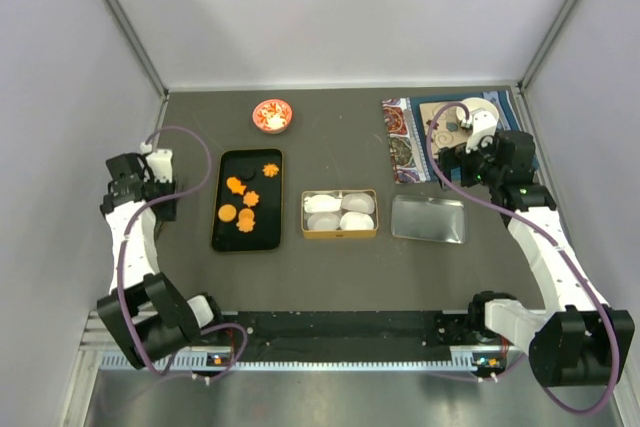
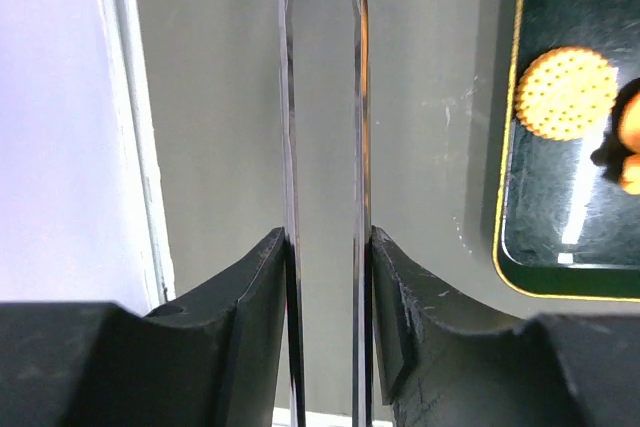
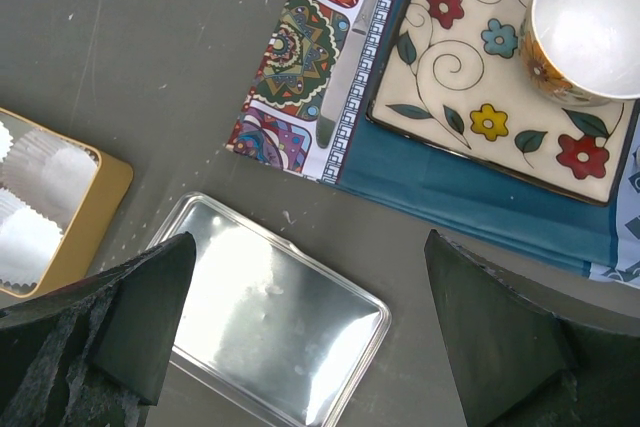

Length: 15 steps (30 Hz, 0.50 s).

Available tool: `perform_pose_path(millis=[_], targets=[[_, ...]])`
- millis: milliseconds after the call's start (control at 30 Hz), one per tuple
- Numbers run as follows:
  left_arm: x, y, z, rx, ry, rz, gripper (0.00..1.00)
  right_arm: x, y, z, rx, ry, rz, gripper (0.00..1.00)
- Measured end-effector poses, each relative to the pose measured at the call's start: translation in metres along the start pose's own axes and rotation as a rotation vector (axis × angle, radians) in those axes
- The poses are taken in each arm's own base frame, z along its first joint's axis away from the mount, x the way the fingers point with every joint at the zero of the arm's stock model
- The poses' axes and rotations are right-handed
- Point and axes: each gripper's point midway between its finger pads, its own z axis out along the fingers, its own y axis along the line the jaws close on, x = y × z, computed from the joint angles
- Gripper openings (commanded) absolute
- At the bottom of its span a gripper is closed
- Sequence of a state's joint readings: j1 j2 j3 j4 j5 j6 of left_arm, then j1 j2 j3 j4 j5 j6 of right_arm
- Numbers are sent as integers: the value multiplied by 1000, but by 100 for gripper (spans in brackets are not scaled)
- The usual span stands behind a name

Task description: Pack the cookies

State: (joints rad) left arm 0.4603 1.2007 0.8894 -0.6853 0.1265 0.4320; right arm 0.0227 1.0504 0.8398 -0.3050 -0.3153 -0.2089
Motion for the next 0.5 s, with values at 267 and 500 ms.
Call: perform_pose_path(millis=[267, 500], targets=[[-41, -5, -48, 26, -152, 22, 43, -1, 0, -1, -1, -2, -1, 99], [-52, -35, -70, 169, -245, 55, 43, -1, 0, -1, -1, -2, -1, 99]])
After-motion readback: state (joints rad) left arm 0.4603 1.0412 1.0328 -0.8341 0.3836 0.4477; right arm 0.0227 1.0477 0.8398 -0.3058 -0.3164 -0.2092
